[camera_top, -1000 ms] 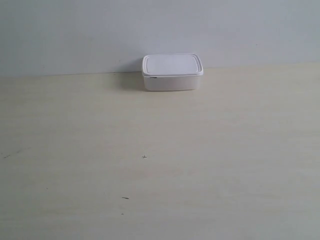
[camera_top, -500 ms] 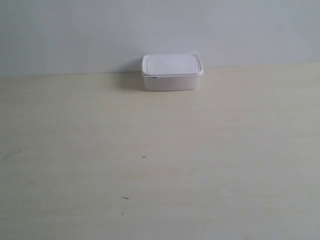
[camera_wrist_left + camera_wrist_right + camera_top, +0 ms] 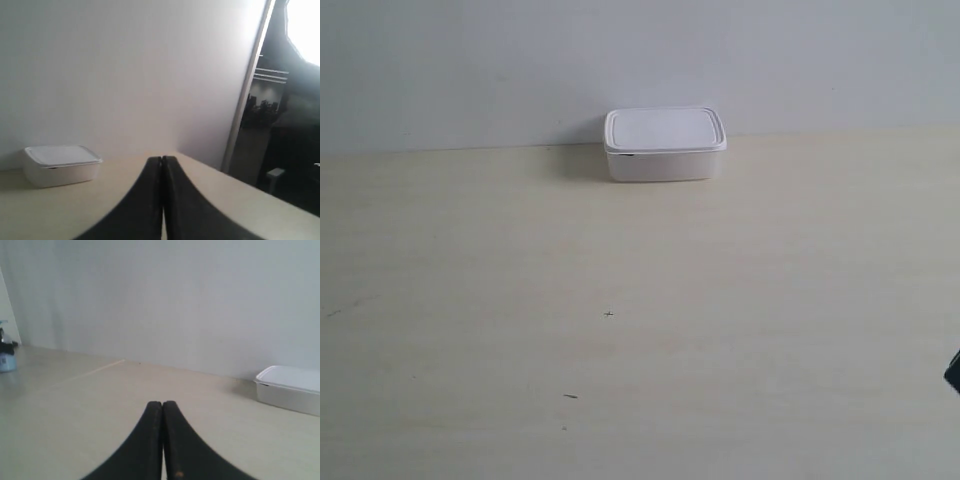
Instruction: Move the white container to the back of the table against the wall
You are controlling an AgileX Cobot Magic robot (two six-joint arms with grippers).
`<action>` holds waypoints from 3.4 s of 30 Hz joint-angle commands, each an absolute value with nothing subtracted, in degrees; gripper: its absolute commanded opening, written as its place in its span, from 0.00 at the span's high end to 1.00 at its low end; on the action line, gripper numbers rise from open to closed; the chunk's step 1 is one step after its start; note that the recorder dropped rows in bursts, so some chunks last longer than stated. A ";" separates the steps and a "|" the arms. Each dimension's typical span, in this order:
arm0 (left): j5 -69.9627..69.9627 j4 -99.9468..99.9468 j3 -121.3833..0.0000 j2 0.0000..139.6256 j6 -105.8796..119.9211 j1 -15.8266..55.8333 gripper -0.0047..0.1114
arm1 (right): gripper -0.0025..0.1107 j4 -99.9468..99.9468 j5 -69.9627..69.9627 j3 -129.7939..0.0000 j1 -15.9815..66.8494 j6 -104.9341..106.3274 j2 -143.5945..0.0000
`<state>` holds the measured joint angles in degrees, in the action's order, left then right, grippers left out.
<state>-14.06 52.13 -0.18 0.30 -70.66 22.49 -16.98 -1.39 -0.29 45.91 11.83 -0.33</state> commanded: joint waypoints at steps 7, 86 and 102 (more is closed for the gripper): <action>8.16 58.67 0.00 0.00 -74.67 22.74 0.96 | 0.98 -16.20 -10.93 0.00 45.97 12.13 0.00; 20.86 47.58 0.00 0.00 -75.32 -13.61 0.96 | 0.98 -23.64 -13.57 0.00 7.10 2.95 0.00; 20.86 47.58 0.00 0.00 -75.32 -13.61 0.96 | 0.98 -23.64 -13.57 0.00 7.10 2.95 0.00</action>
<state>20.95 47.84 -0.18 0.30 -75.12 -13.54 -23.82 -13.77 -0.29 7.39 2.97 -0.33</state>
